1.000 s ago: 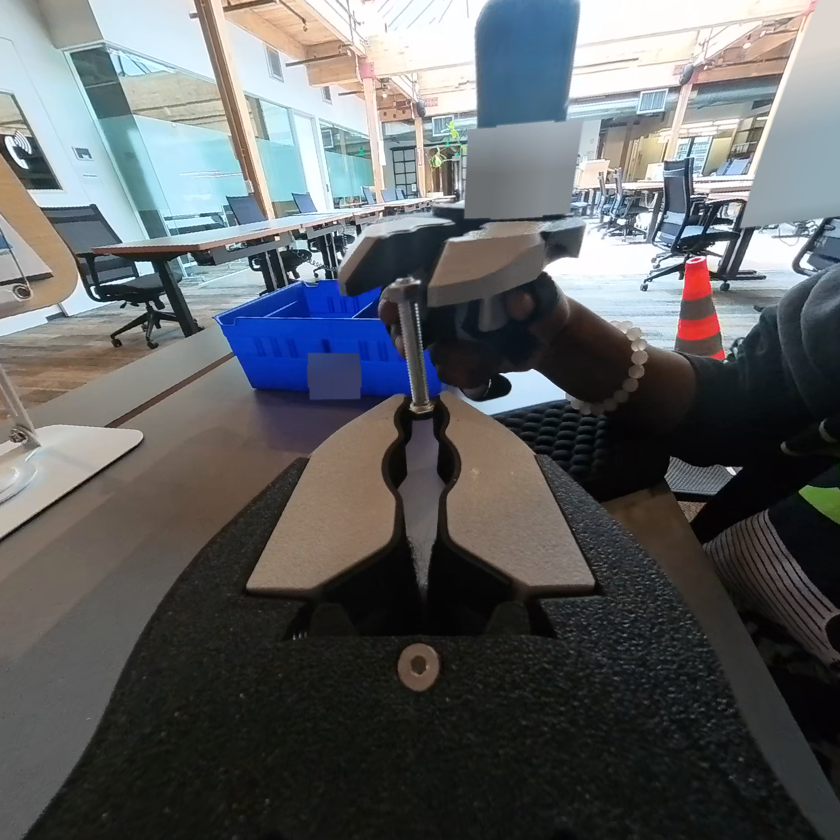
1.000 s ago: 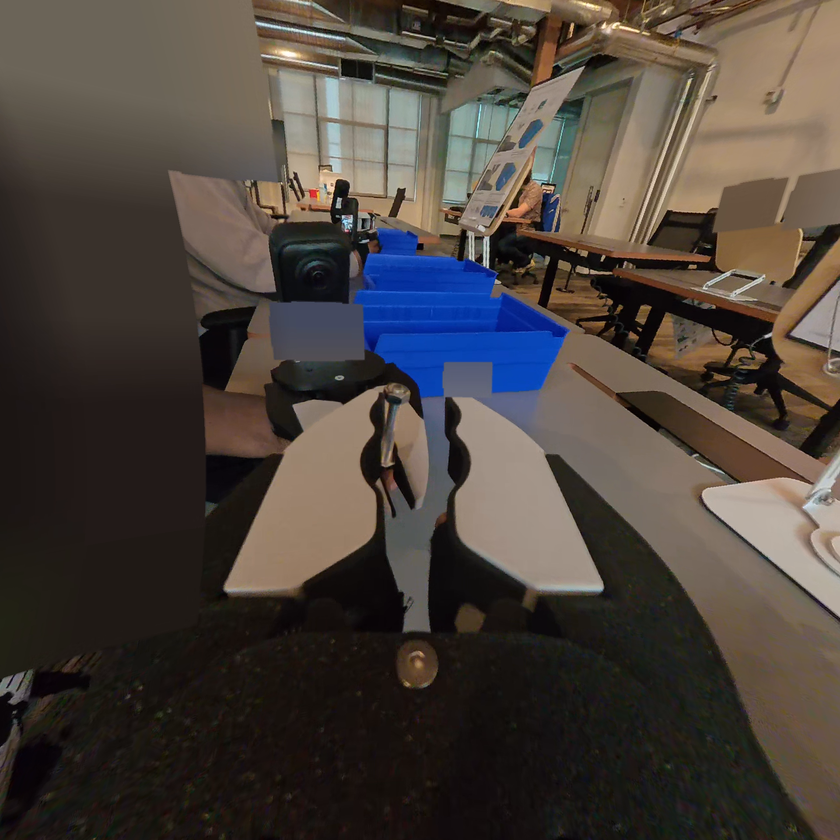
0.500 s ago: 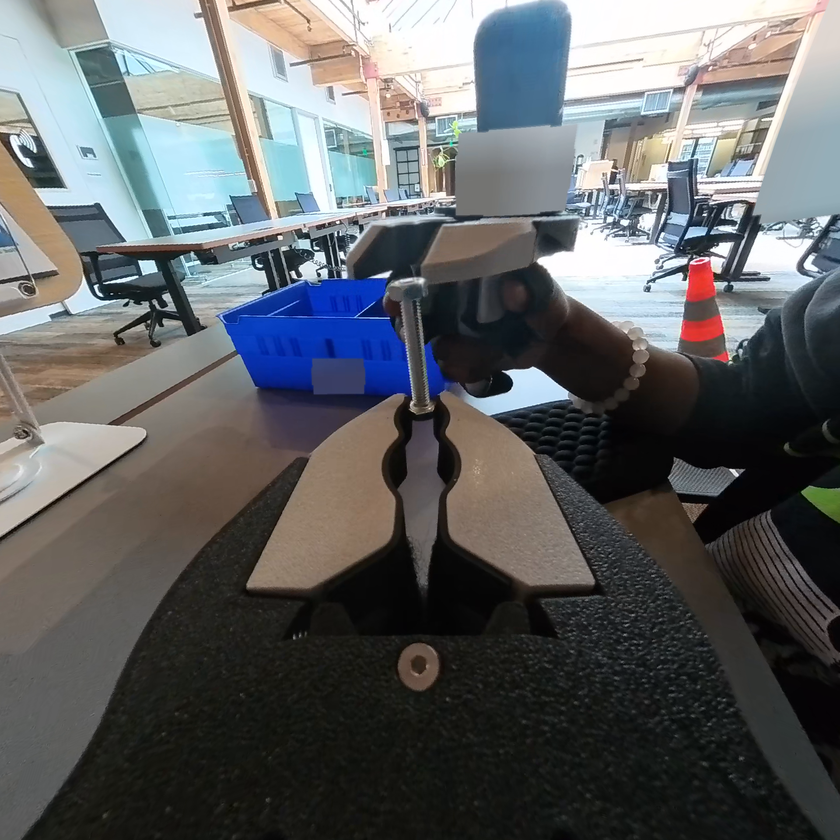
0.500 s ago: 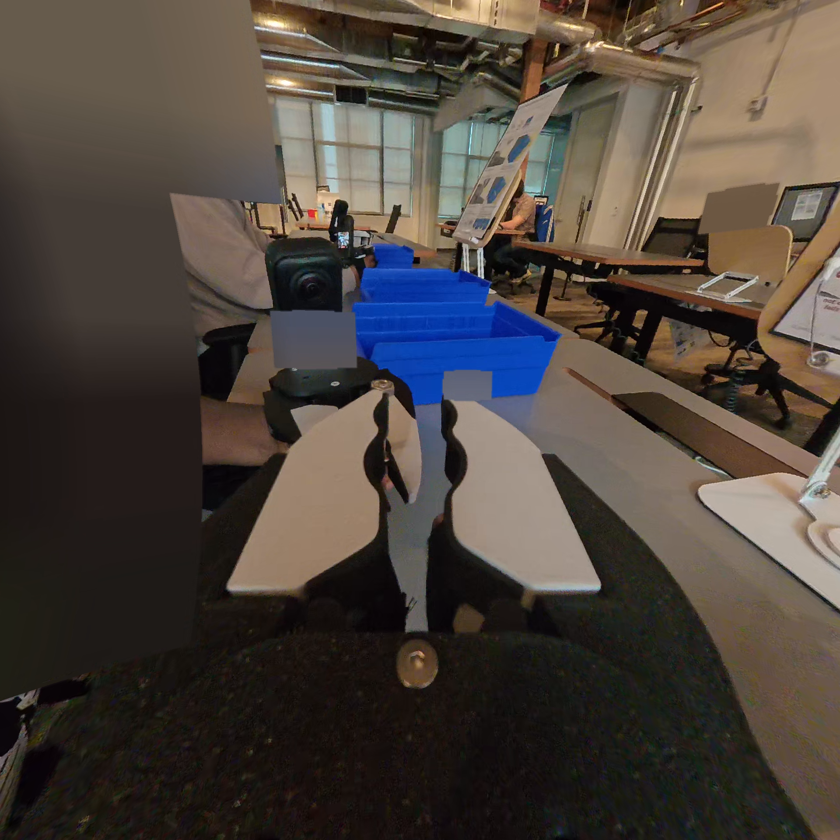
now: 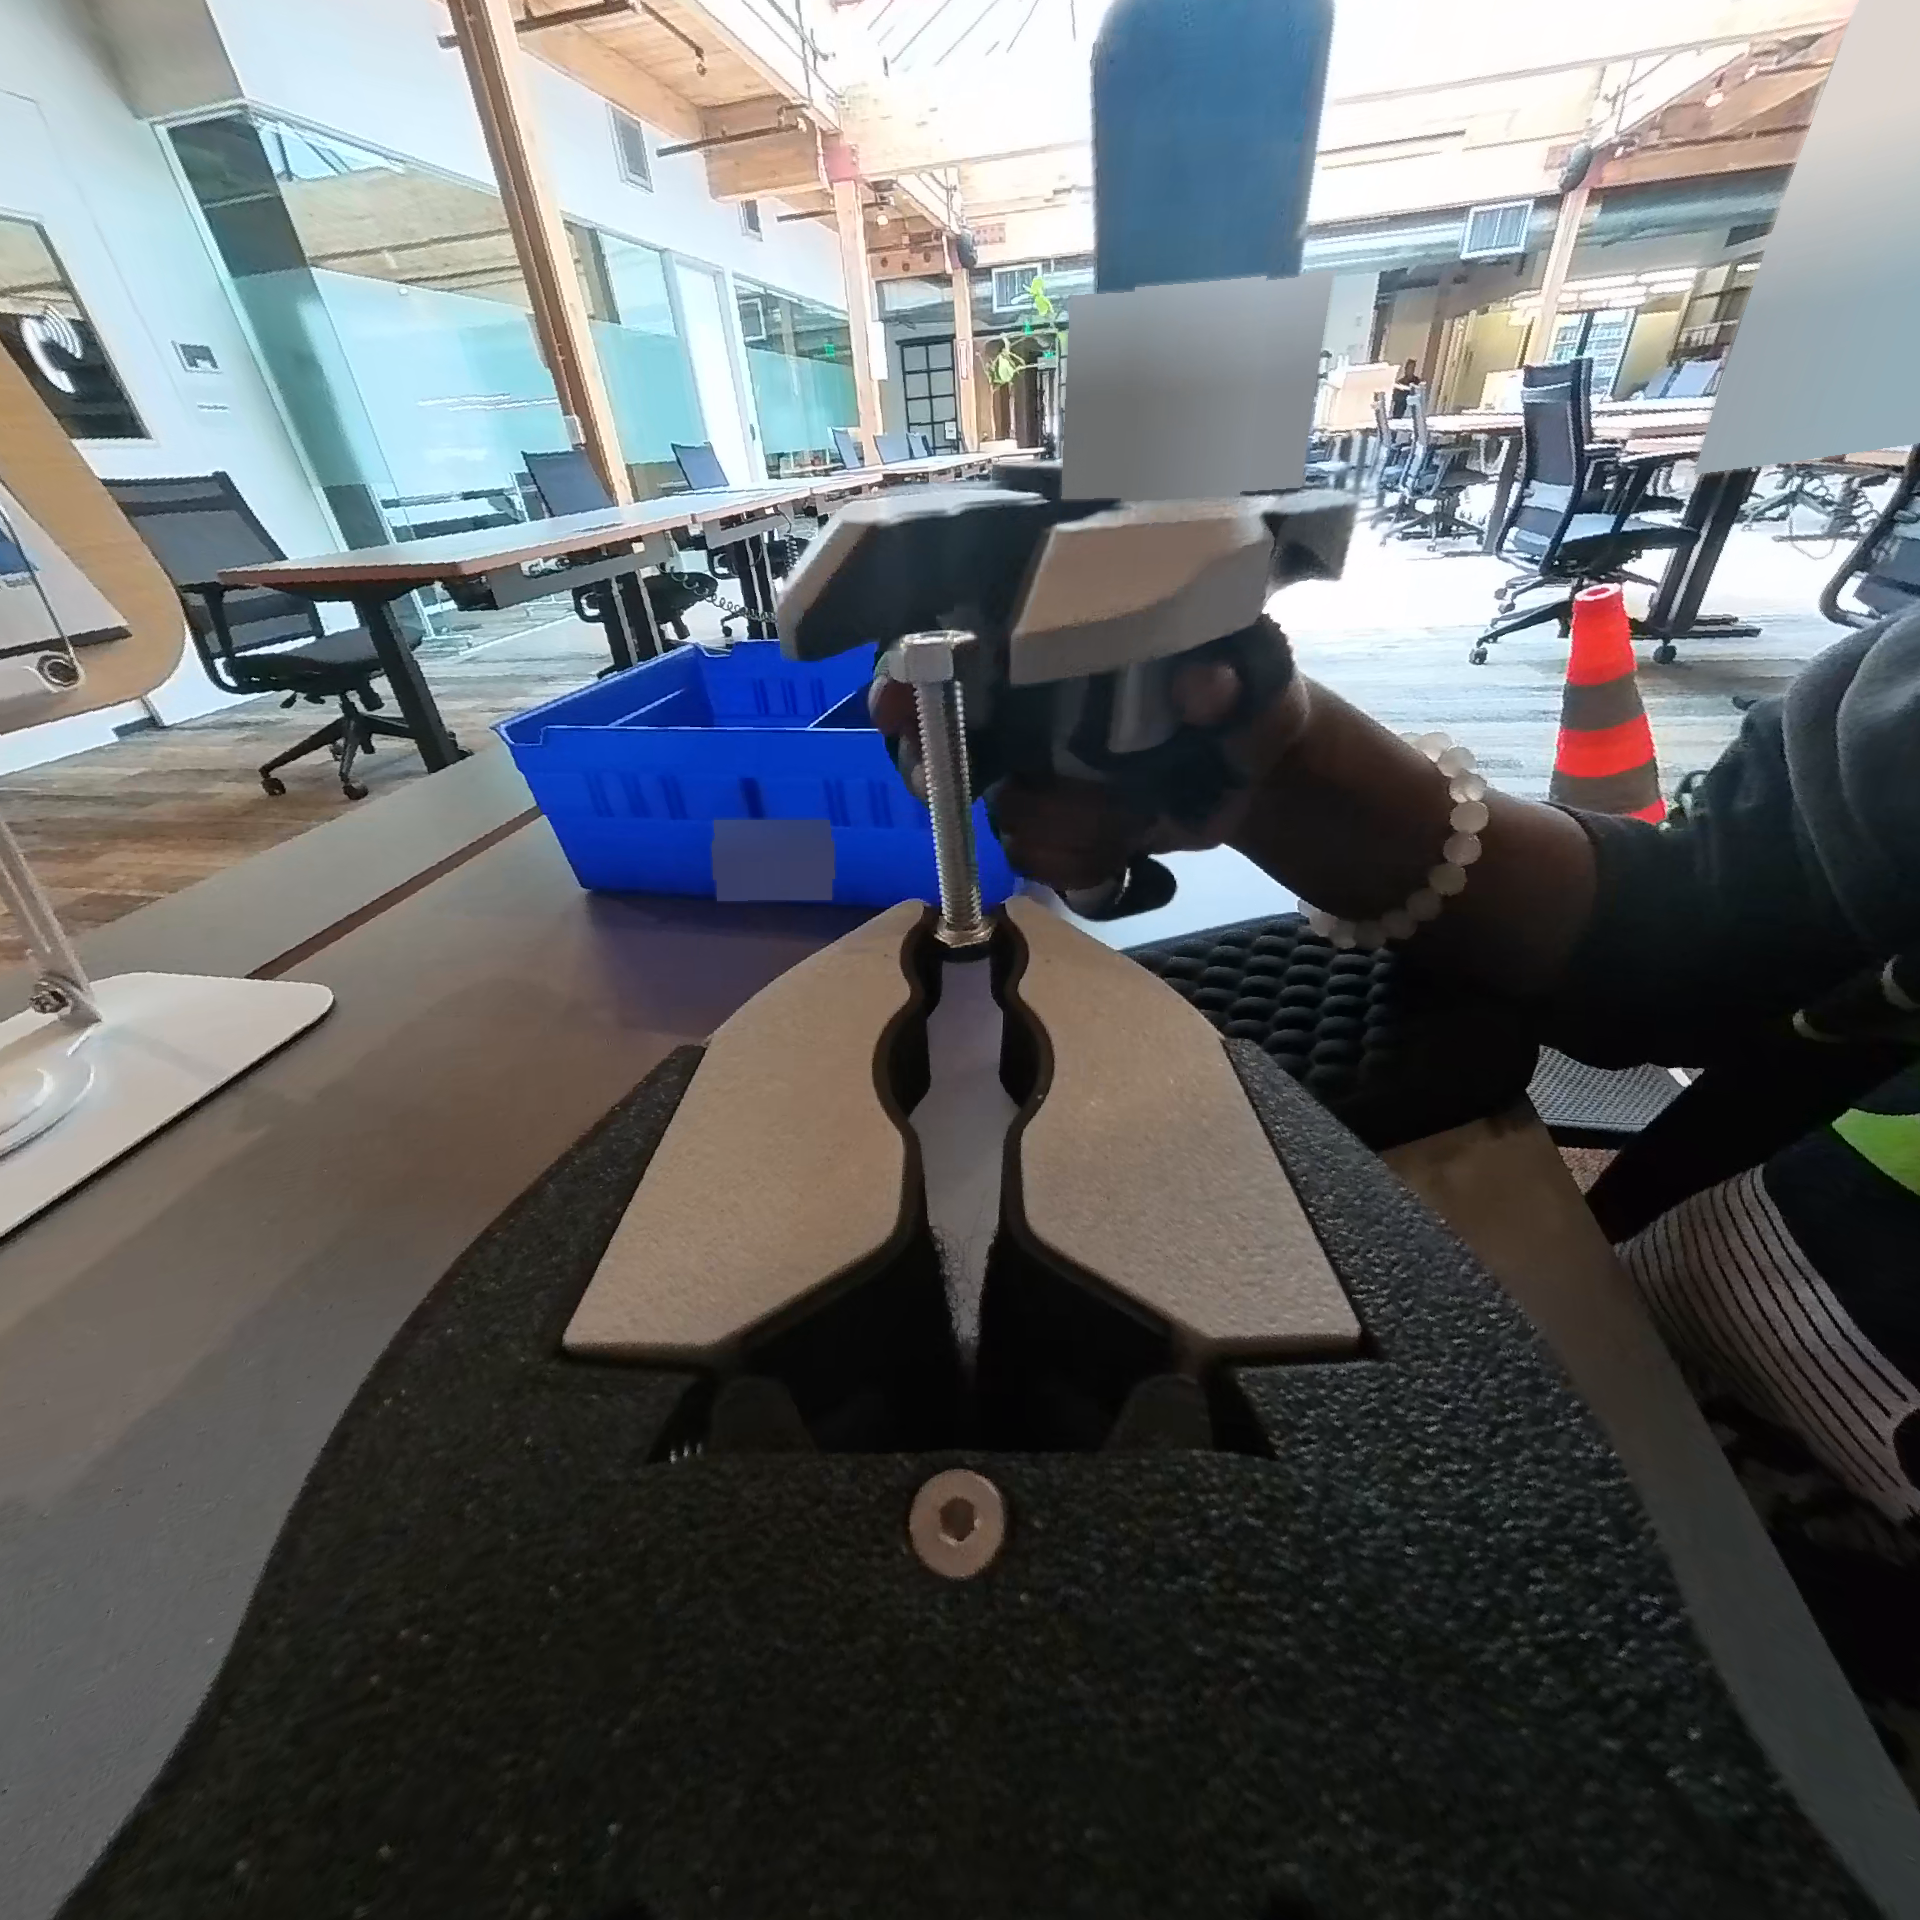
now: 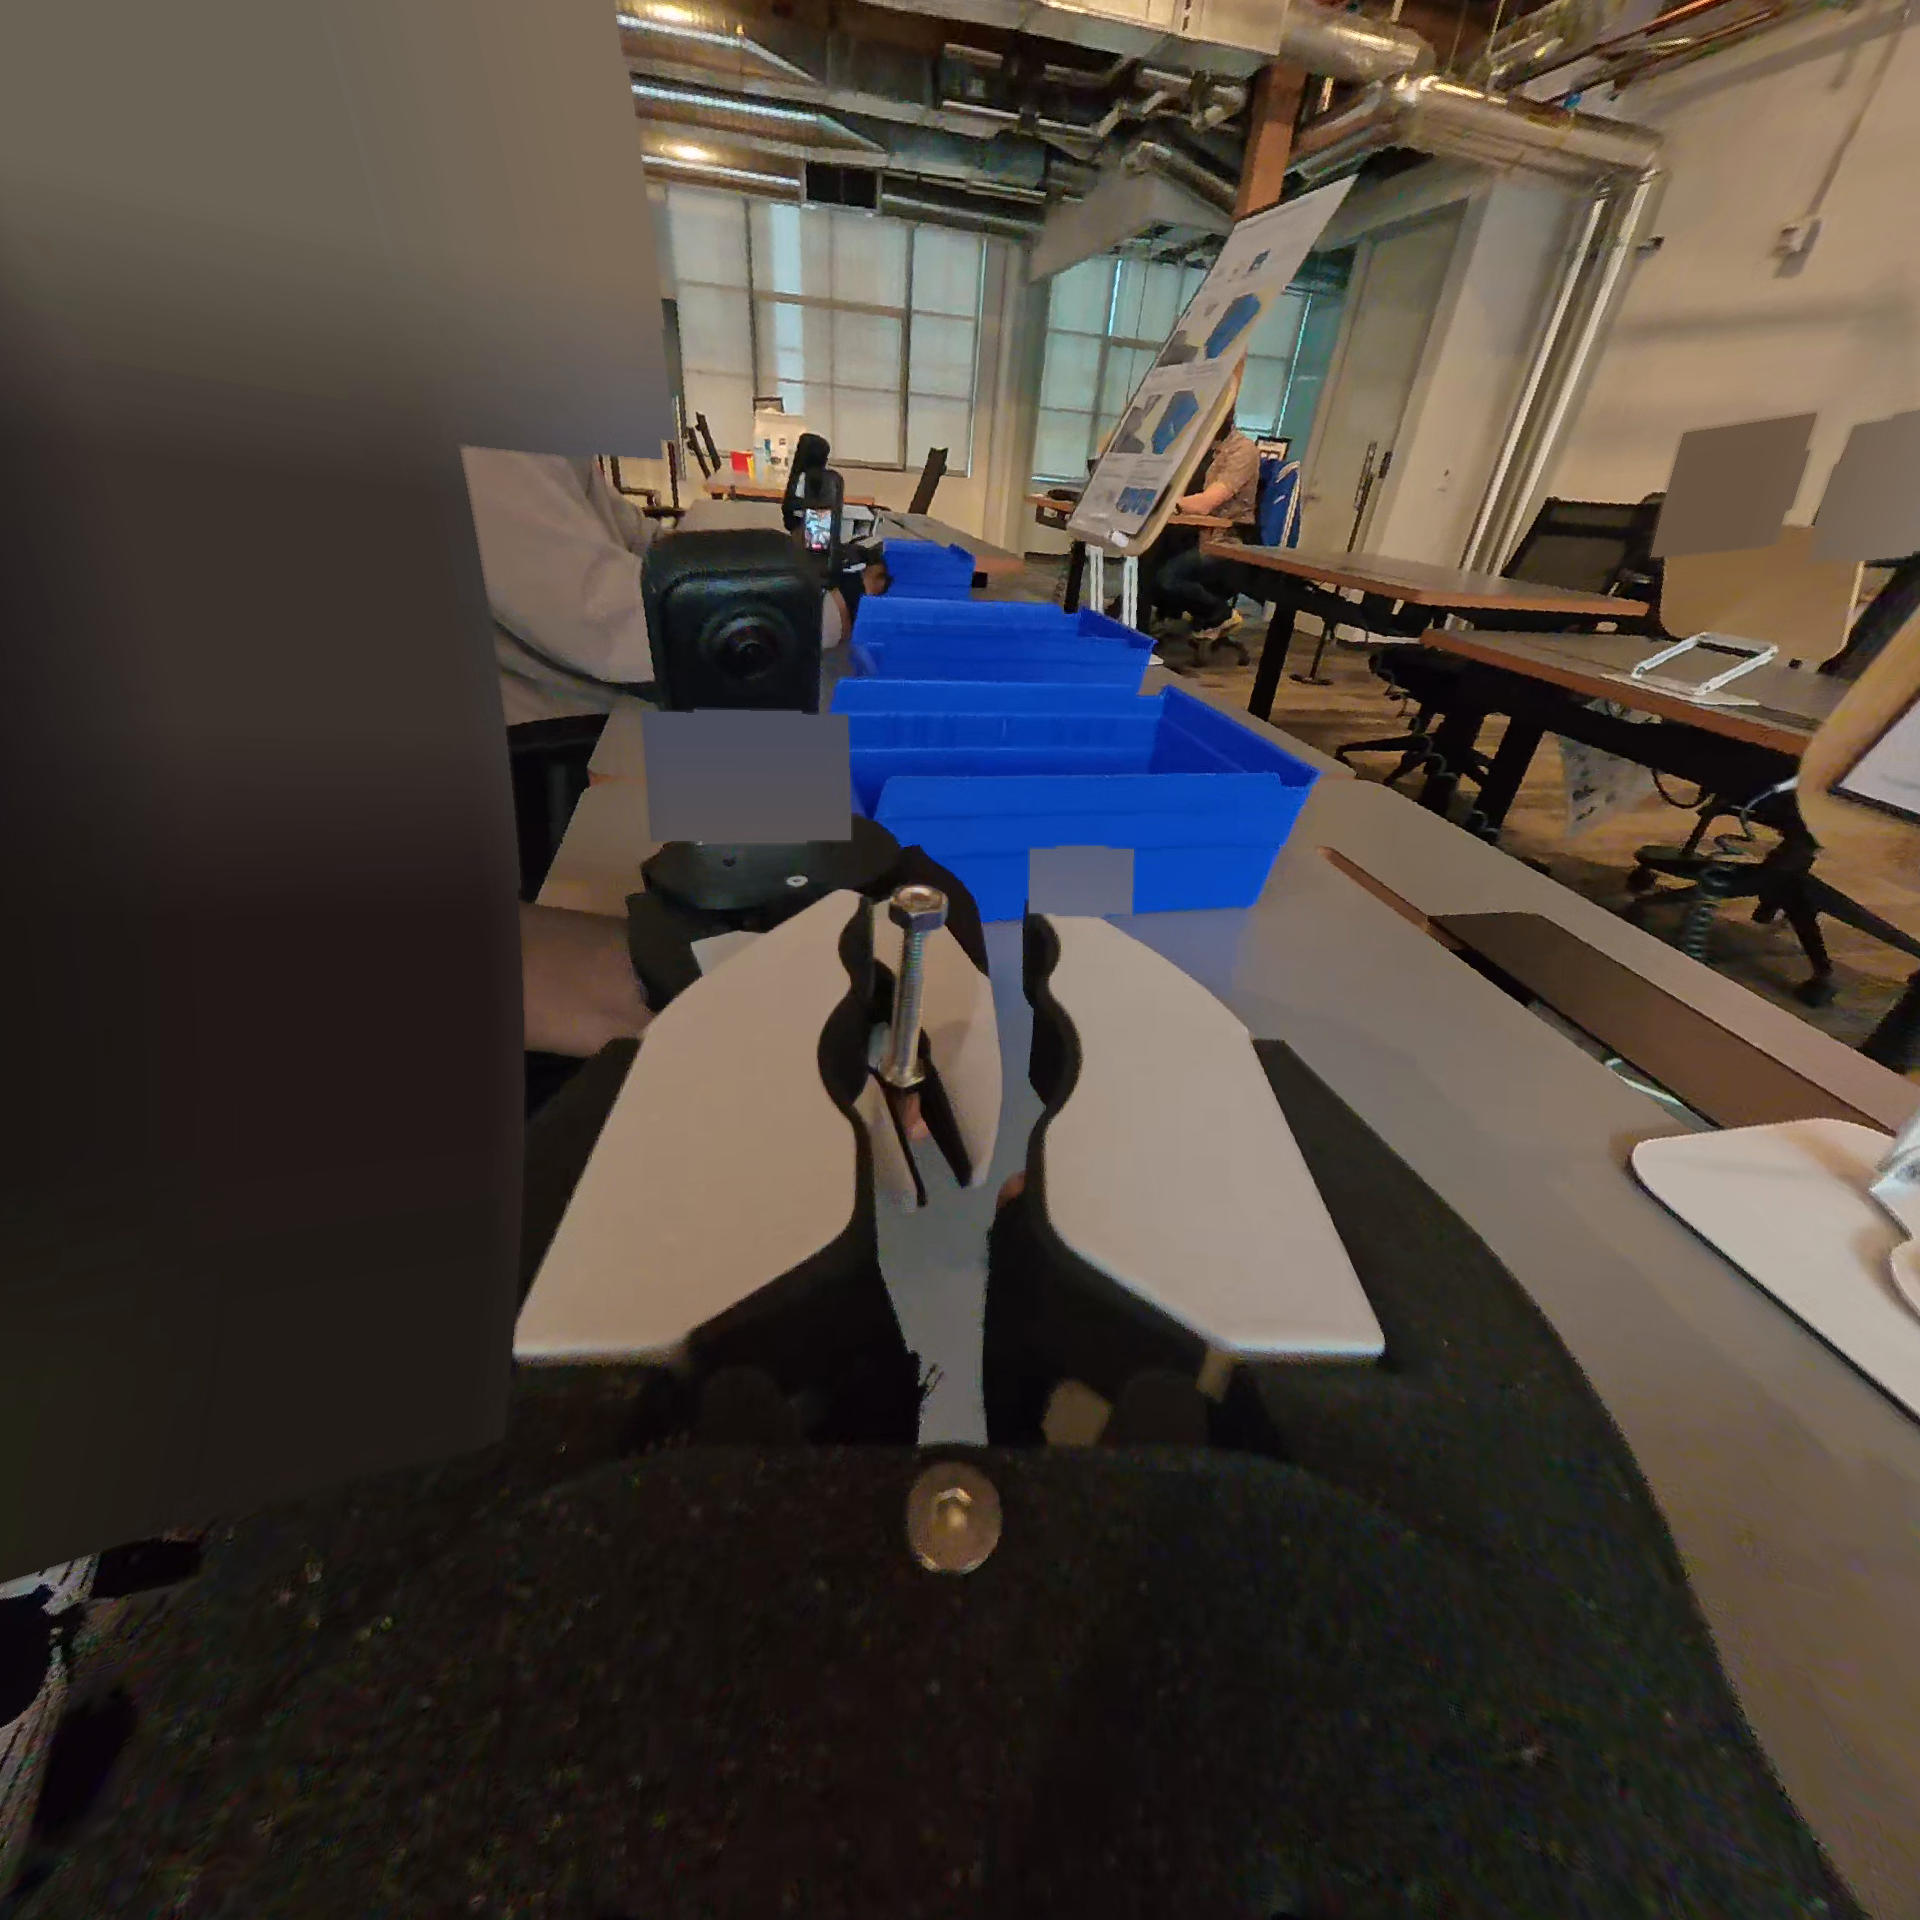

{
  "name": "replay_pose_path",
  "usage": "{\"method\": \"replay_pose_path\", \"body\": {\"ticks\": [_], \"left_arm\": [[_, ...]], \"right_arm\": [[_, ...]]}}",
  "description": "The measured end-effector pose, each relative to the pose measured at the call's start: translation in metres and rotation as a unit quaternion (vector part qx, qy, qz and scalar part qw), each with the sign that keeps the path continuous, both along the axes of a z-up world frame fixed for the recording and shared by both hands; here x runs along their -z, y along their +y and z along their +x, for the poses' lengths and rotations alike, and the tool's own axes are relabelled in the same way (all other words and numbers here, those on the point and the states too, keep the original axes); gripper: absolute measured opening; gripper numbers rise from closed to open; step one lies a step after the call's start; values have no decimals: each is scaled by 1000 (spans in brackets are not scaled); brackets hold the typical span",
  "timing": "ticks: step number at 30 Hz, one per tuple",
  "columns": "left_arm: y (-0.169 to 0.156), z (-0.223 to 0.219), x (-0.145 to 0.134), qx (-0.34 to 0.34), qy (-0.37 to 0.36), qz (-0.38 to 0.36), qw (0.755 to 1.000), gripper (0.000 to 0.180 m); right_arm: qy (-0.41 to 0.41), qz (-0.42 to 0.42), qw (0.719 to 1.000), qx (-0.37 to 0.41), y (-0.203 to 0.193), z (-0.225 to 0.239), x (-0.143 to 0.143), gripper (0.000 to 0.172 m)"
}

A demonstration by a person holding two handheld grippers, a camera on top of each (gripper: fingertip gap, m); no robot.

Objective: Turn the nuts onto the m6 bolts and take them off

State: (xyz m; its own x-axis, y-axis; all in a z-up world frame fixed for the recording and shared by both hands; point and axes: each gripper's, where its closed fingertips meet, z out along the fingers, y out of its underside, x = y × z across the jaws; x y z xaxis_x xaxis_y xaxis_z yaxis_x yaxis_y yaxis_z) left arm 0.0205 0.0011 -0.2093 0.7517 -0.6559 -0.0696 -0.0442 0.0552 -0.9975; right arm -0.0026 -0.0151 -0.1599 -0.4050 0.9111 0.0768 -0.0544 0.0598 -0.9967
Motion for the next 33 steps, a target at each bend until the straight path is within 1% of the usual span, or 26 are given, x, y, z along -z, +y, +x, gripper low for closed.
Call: {"method": "replay_pose_path", "body": {"ticks": [3,7,9,13,16,19,21,25,29,30,33], "left_arm": [[0,0,0,1,0,1,1000,8],[0,-3,-3,-4,-7,3,1000,8],[0,-3,-2,-4,-7,2,1000,8],[0,0,-1,-1,-2,1,1000,8],[-1,0,-2,-1,-3,4,1000,8],[0,-2,-3,-3,-6,5,1000,8],[0,-2,-2,-3,-5,3,1000,8],[0,0,-1,-1,-1,2,1000,9],[0,0,-2,-2,-3,3,1000,8],[0,-1,-2,-3,-5,4,1000,8],[0,-1,-2,-3,-5,3,1000,8]], "right_arm": [[-3,0,1000,8,4,-1,1,27],[11,-25,999,25,21,8,-4,21],[12,-26,999,19,18,8,-5,22],[0,0,1000,5,0,0,-1,30],[0,-6,1000,13,6,0,-1,29],[10,-28,999,22,18,6,-4,23],[11,-28,999,16,15,5,-5,23],[0,4,1000,7,-1,-2,-1,30],[1,-13,1000,16,11,1,-1,30],[4,-19,1000,22,15,3,-2,27],[7,-14,1000,11,10,4,-3,27]]}}
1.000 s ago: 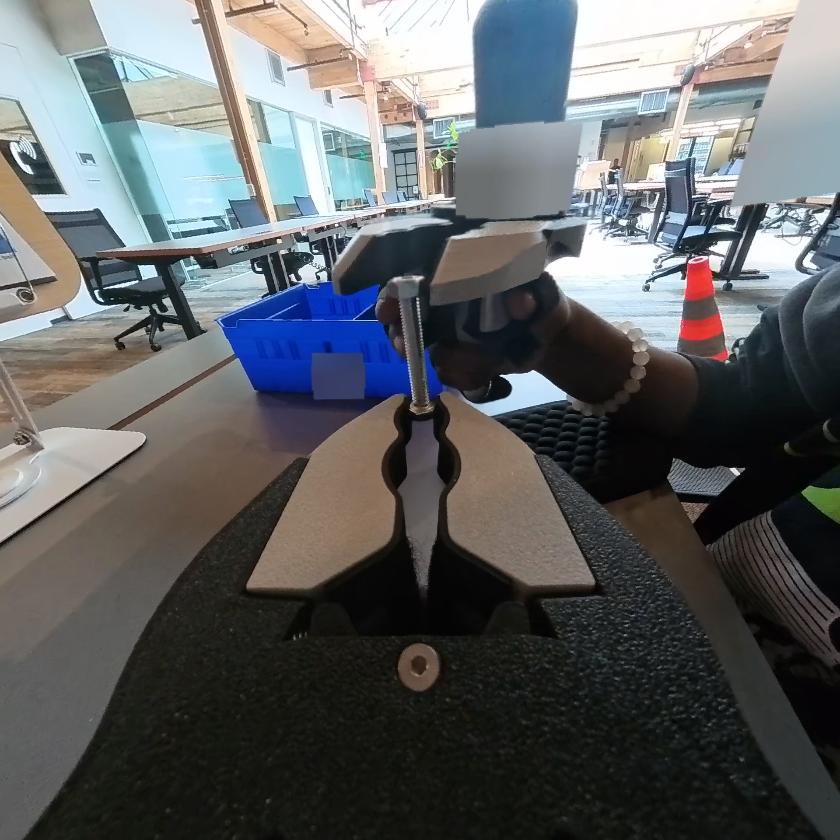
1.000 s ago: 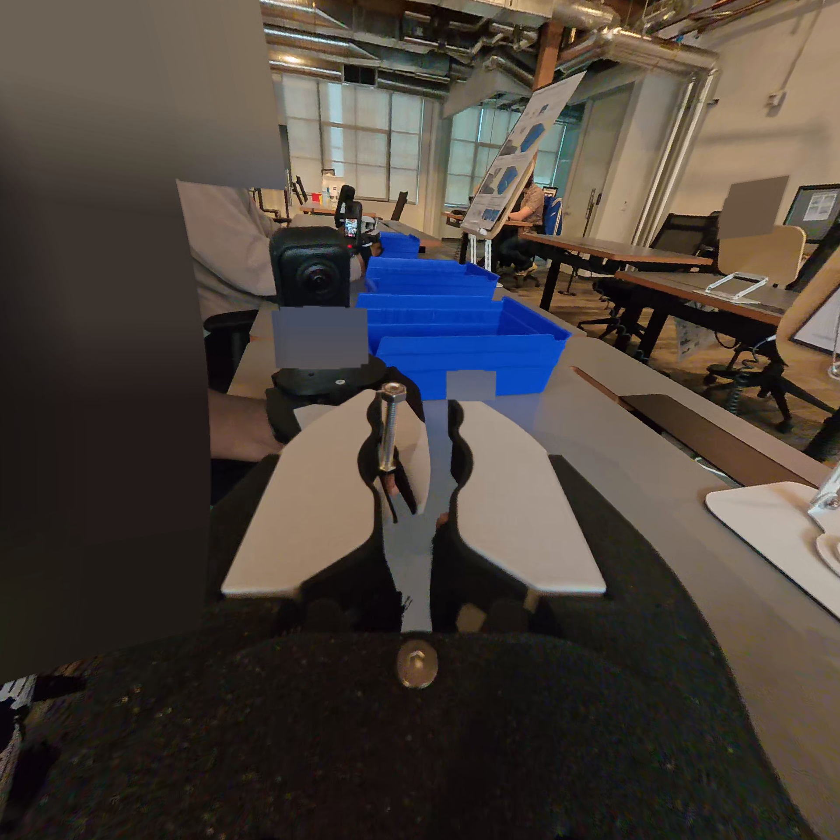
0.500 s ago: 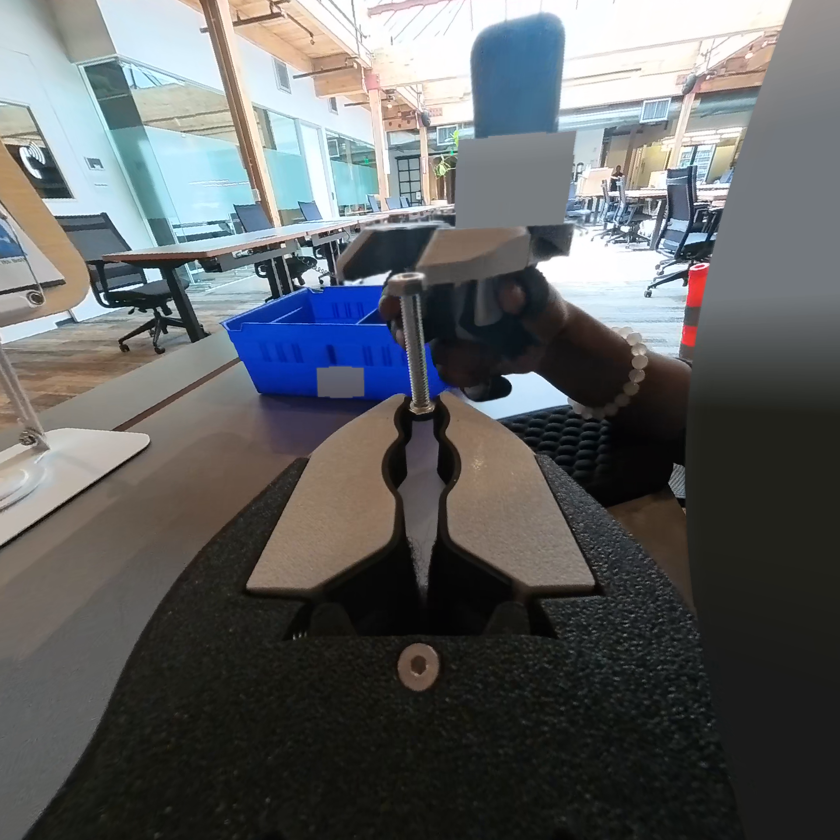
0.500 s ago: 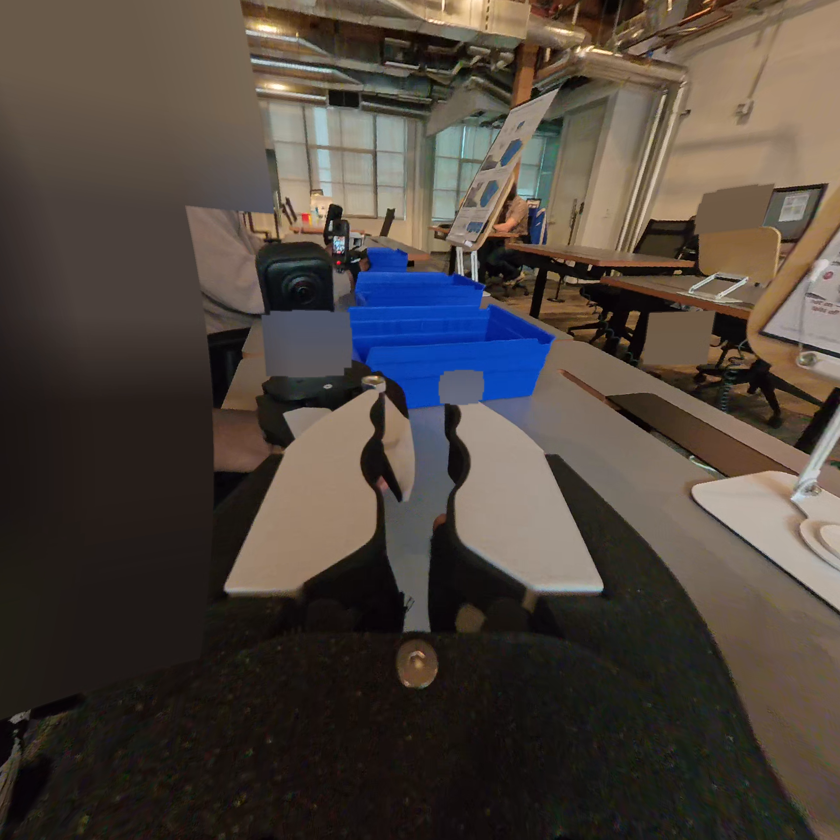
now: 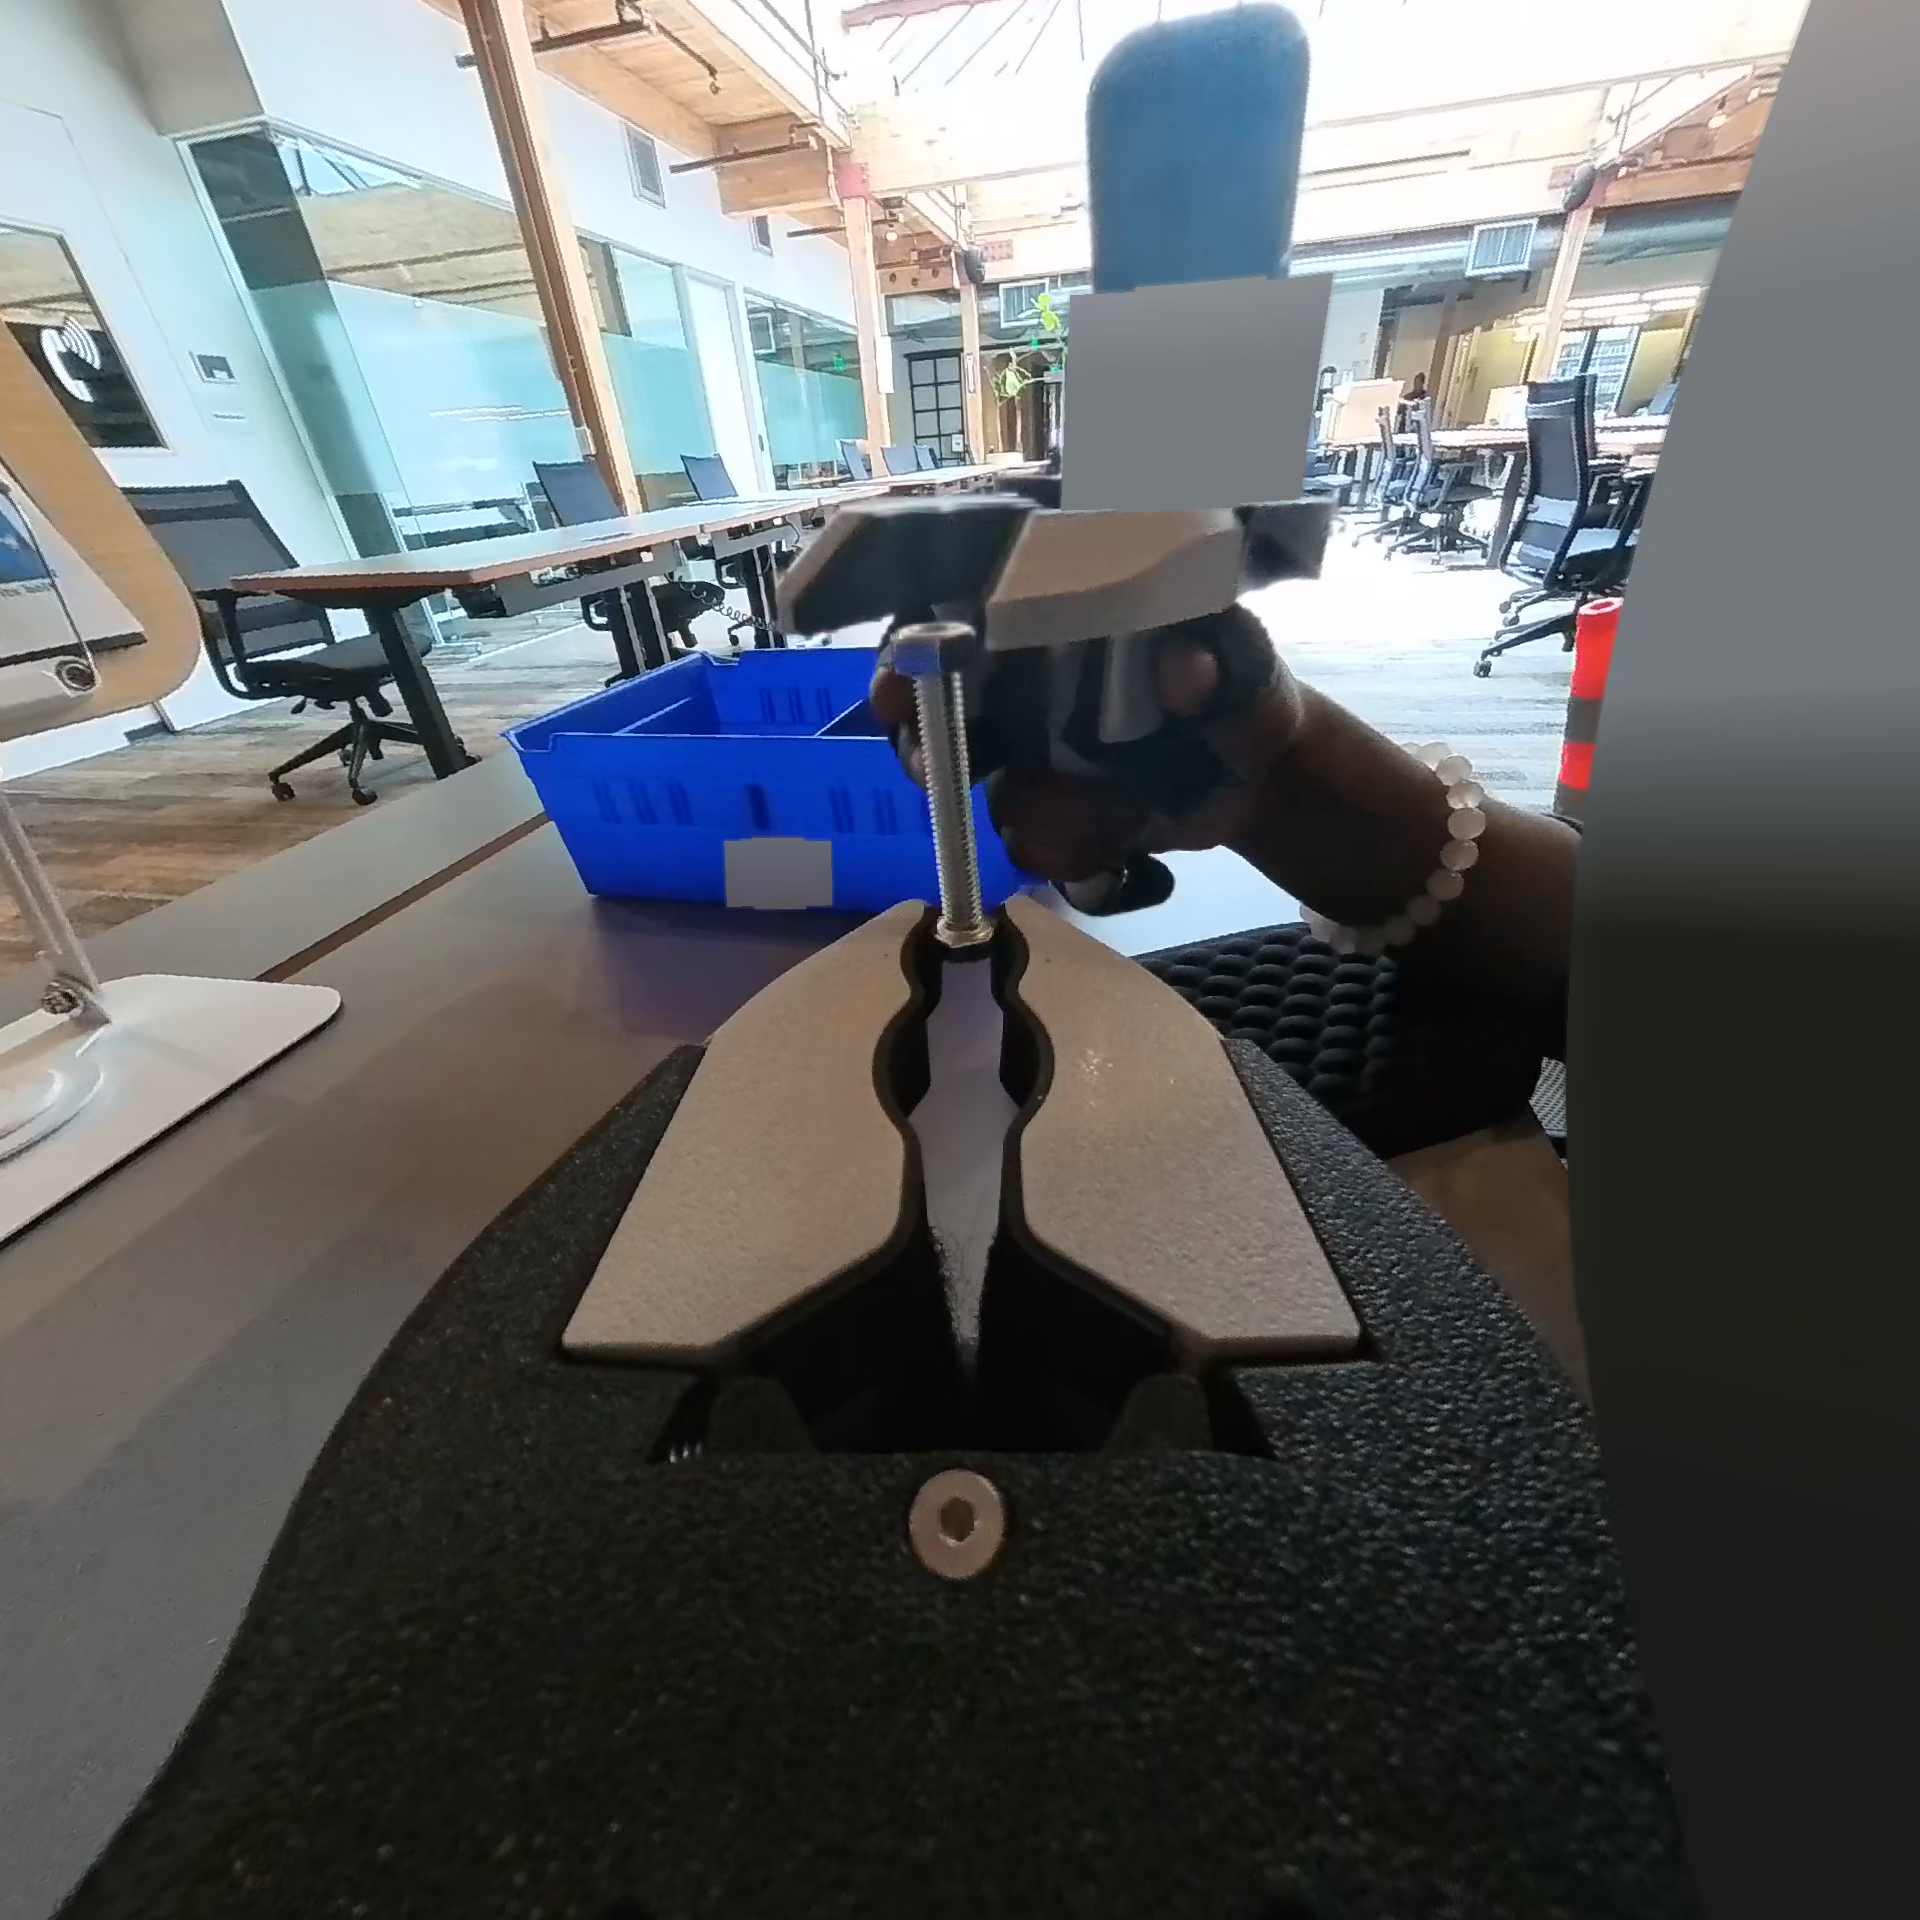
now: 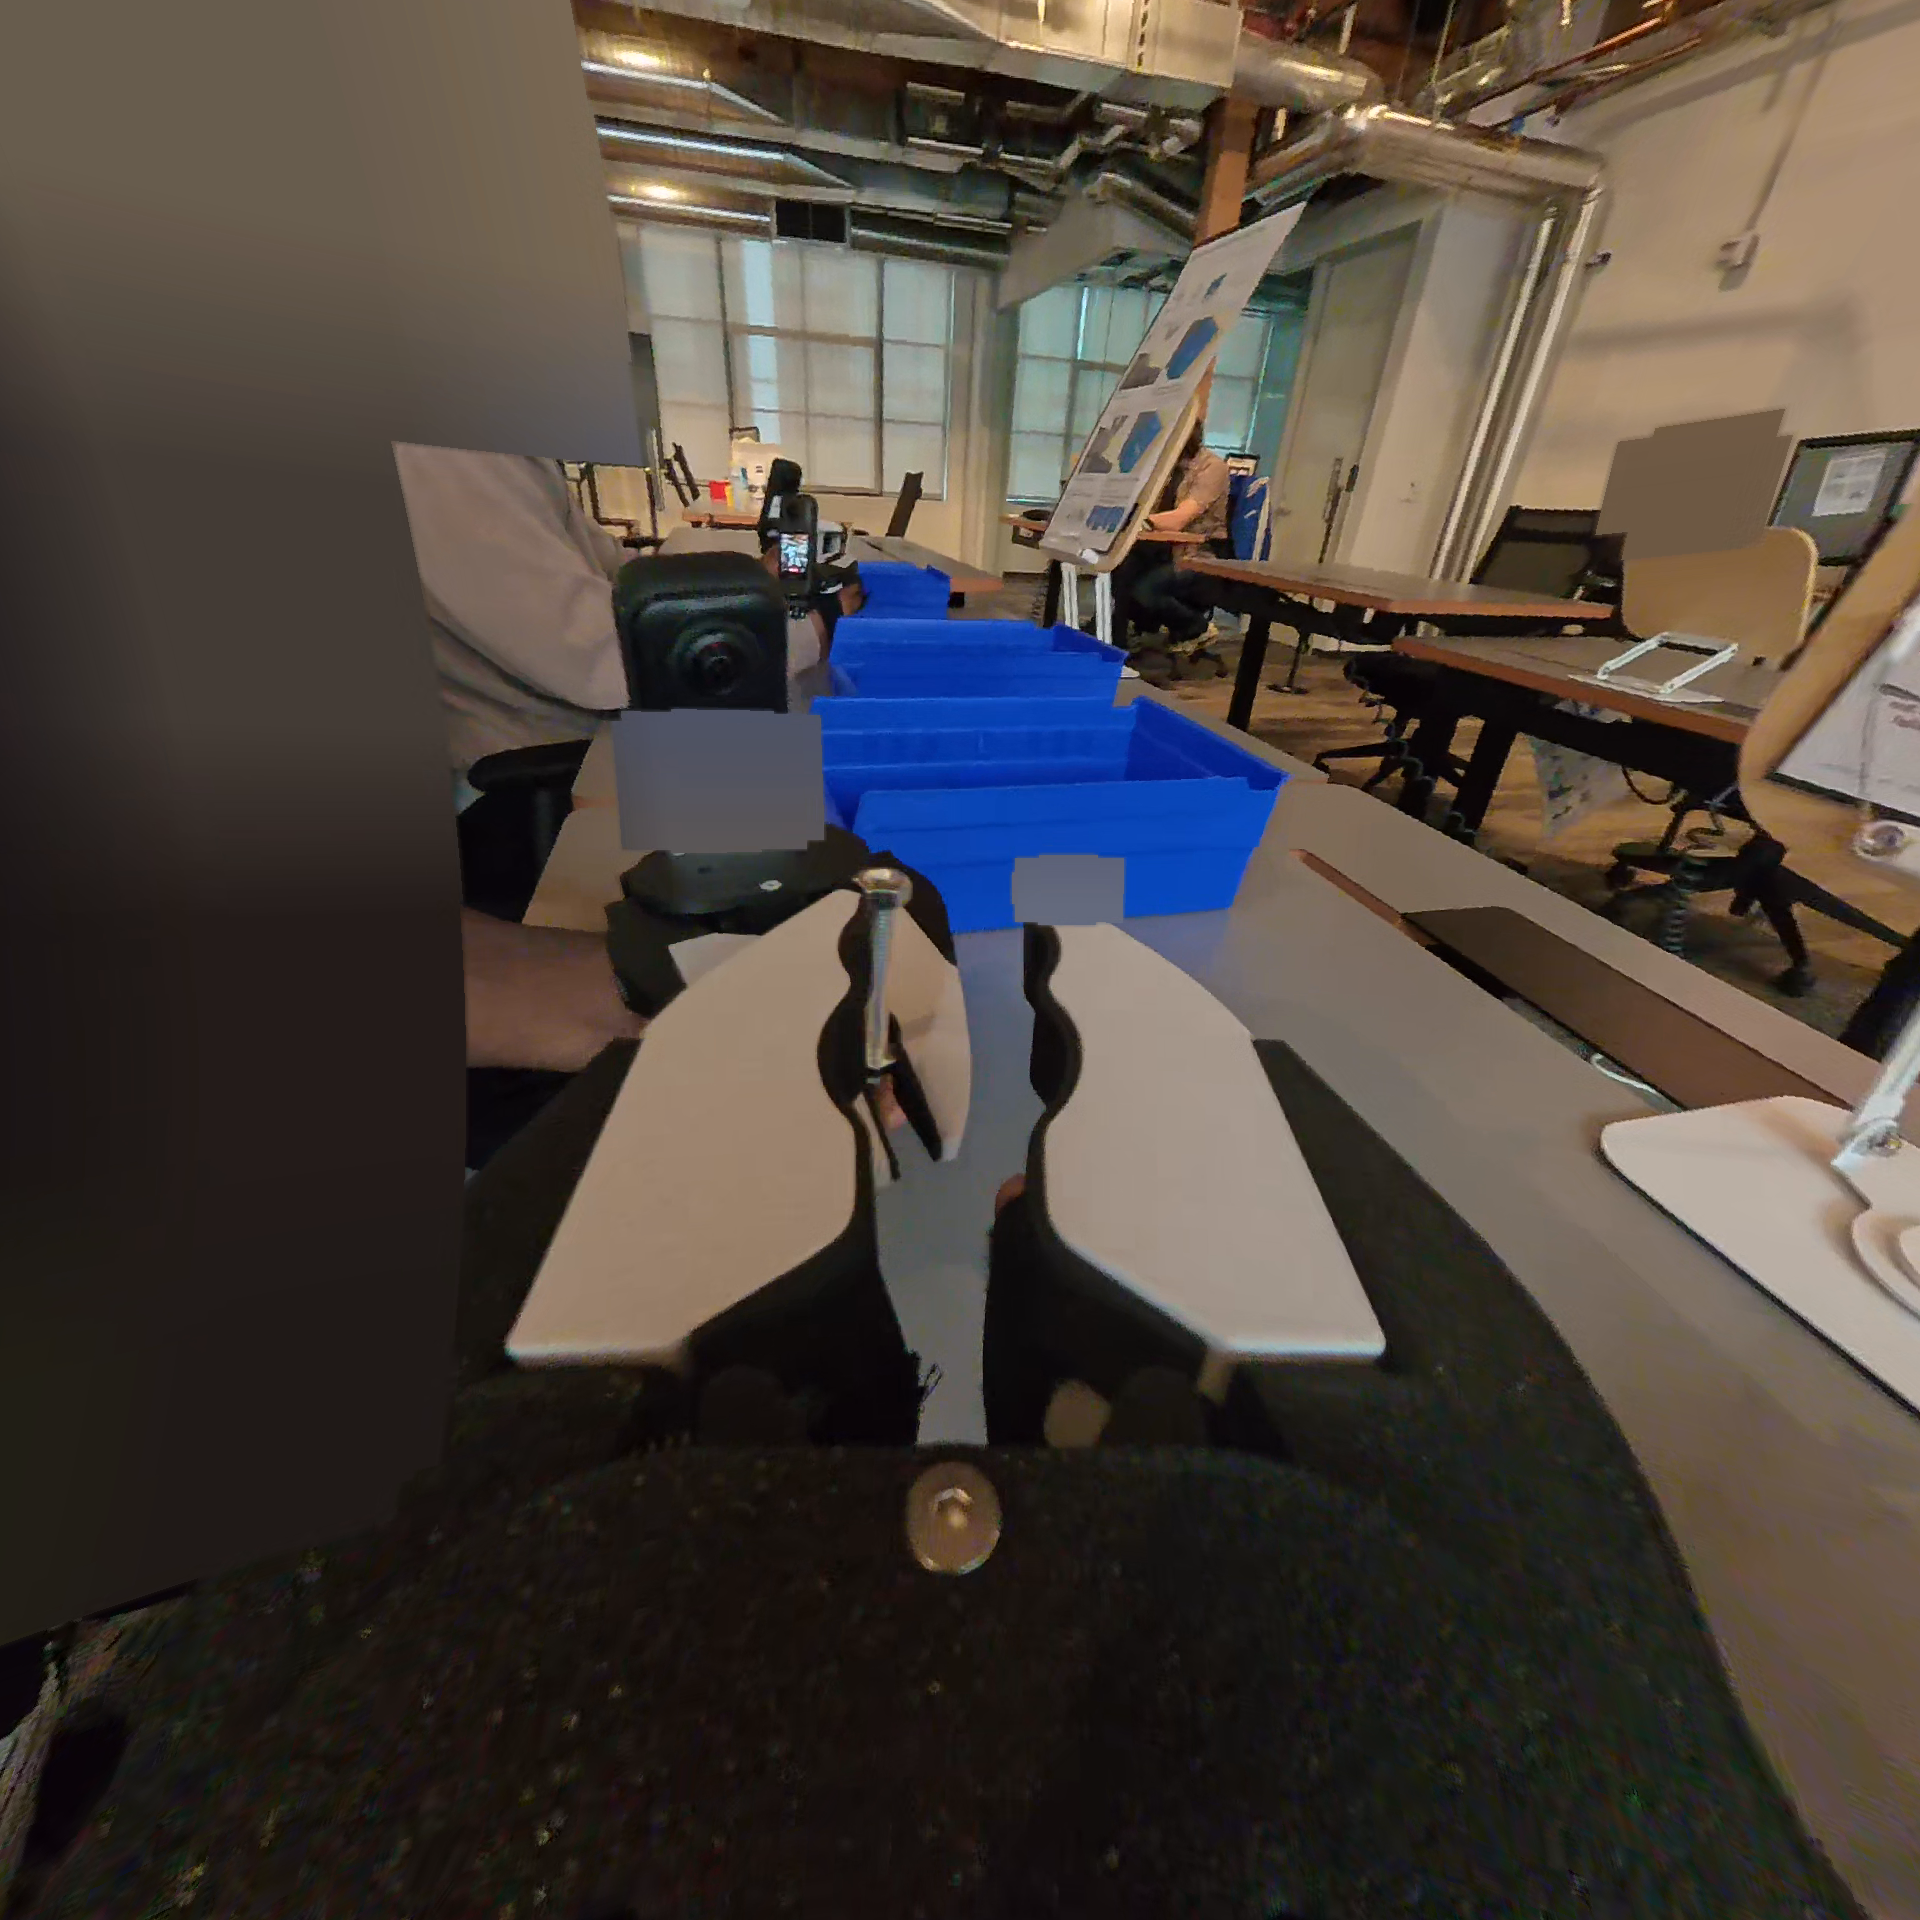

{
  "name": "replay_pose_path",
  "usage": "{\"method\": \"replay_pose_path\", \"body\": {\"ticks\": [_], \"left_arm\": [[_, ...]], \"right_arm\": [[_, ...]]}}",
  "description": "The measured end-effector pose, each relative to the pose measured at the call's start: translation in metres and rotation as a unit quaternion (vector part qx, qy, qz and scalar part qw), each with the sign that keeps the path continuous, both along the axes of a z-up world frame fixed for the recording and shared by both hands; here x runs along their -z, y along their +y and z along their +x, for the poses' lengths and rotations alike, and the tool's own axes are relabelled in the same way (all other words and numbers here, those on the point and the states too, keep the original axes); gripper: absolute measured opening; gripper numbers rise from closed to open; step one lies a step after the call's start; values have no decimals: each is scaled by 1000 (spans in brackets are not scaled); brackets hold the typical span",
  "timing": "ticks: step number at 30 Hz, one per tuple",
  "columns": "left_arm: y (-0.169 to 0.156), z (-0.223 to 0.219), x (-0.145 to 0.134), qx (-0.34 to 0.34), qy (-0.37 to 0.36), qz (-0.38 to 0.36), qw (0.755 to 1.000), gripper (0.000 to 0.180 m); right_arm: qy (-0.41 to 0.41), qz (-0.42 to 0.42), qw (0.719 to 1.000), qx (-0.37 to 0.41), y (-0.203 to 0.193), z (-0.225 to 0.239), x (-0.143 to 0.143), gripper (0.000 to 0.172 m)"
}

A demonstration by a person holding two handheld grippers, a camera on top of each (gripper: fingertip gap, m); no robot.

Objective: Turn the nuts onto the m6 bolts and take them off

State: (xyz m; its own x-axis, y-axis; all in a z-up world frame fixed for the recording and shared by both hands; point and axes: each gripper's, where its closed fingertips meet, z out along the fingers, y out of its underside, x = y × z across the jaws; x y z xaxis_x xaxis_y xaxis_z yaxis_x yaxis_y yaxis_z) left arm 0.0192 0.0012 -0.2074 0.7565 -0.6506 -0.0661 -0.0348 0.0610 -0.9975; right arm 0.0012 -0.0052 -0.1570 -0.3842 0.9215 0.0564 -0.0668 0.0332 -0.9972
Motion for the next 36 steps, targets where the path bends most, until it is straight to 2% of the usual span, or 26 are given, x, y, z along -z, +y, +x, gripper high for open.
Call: {"method": "replay_pose_path", "body": {"ticks": [5,11,17,23,29,36], "left_arm": [[-1,2,1,3,4,-1,1000,9],[-1,-1,-1,-1,-4,2,1000,8],[-1,2,1,2,4,1,1000,8],[-1,0,-1,0,-2,2,1000,8],[0,0,1,-1,1,0,1000,8],[1,3,6,-1,15,-5,1000,9]], "right_arm": [[-8,19,1000,-5,-11,-7,3,29],[1,-8,1000,14,9,1,1,25],[-3,10,1000,-3,-10,-7,0,30],[7,-13,1000,4,4,1,-2,28],[-3,21,1000,-5,-8,-1,0,23],[-117,50,991,-28,-6,0,5,26]]}}
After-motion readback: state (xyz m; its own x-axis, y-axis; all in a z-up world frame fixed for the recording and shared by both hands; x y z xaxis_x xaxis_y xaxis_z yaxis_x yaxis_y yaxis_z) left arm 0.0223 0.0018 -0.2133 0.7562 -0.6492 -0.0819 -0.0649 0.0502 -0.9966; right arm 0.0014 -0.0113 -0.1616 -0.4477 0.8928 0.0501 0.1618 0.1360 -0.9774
